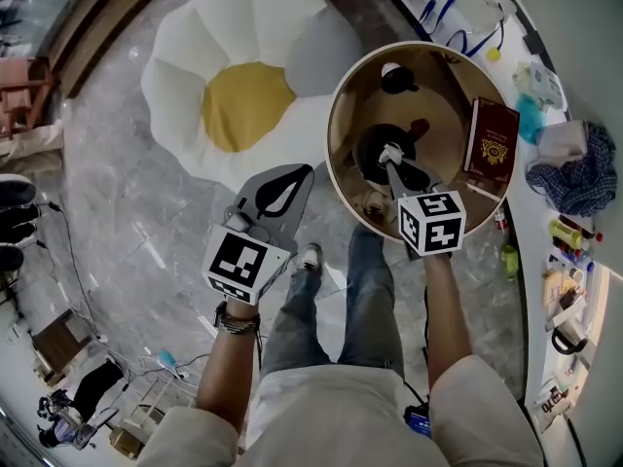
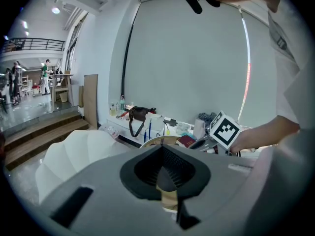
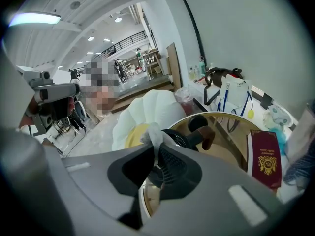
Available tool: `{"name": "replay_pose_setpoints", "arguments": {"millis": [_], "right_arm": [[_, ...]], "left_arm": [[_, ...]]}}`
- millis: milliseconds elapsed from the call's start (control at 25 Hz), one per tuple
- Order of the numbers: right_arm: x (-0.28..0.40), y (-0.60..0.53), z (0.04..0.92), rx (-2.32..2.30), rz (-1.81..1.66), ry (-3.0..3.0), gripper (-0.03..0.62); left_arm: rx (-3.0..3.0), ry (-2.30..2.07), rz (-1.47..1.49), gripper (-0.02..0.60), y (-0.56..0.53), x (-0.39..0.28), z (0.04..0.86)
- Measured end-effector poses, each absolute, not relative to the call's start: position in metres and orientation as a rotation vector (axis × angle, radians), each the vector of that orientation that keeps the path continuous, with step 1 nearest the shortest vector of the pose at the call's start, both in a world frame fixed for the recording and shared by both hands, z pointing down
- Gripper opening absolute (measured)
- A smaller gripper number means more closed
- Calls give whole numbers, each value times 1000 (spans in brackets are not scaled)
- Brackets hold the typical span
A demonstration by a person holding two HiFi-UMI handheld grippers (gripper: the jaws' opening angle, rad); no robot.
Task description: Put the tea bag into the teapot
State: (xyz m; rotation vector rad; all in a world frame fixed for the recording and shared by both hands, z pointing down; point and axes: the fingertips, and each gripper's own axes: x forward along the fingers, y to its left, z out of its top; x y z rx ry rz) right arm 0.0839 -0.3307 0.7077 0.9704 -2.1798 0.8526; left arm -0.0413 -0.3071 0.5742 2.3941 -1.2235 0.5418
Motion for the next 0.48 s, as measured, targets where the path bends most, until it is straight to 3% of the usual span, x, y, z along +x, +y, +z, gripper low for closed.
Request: {"name": "replay_pose_setpoints", "arguments": {"millis": [480], "right_arm": [[85, -328, 736, 930, 899, -2124, 54]], "left_arm": [[2370, -1214, 557, 5, -307, -43, 588]]}}
